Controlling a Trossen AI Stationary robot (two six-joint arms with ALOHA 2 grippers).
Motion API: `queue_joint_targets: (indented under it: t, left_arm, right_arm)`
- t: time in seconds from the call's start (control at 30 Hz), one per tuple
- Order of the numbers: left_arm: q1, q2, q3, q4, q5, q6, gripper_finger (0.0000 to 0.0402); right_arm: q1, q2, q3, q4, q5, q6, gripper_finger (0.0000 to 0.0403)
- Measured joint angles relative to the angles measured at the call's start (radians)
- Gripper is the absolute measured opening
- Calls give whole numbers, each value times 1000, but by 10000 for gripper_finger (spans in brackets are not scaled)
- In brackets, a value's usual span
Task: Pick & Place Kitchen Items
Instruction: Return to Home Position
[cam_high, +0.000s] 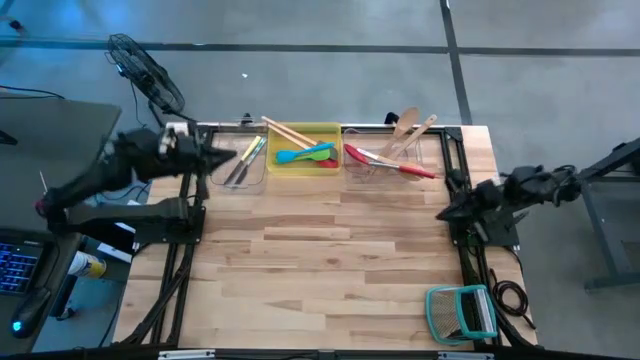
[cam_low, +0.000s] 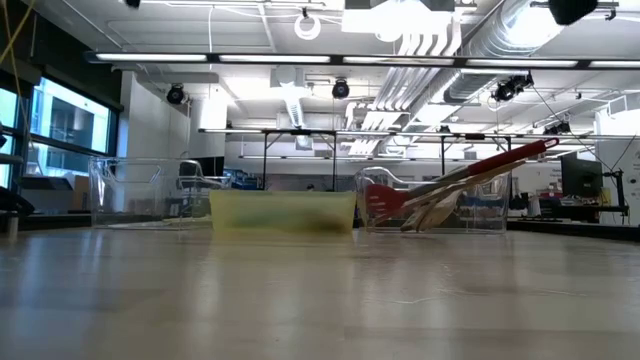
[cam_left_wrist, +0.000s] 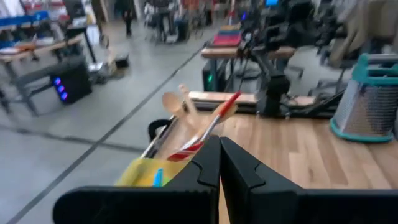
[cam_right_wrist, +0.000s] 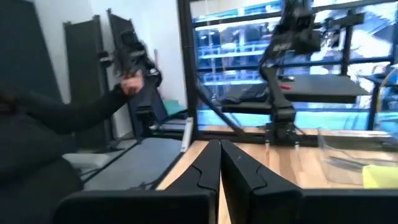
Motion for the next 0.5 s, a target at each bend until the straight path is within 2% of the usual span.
queue_joint_targets:
  t: [0.1, 0.2, 0.37, 0.5]
  left_arm:
    - [0, -132, -218, 159, 33, -40, 0]
    - [0, -219, -362, 230, 65, -70, 0]
    - [0, -315, -481, 239, 145, -61, 0]
    - [0, -393, -552, 245, 240, -79, 0]
  right_arm:
    - [0, 7, -87, 101, 14, -31, 4]
    - [0, 6, -178, 167, -4, -58, 4]
    - [0, -54, -313, 249, -8, -47, 3]
    - [0, -135, -400, 274, 97, -30, 4]
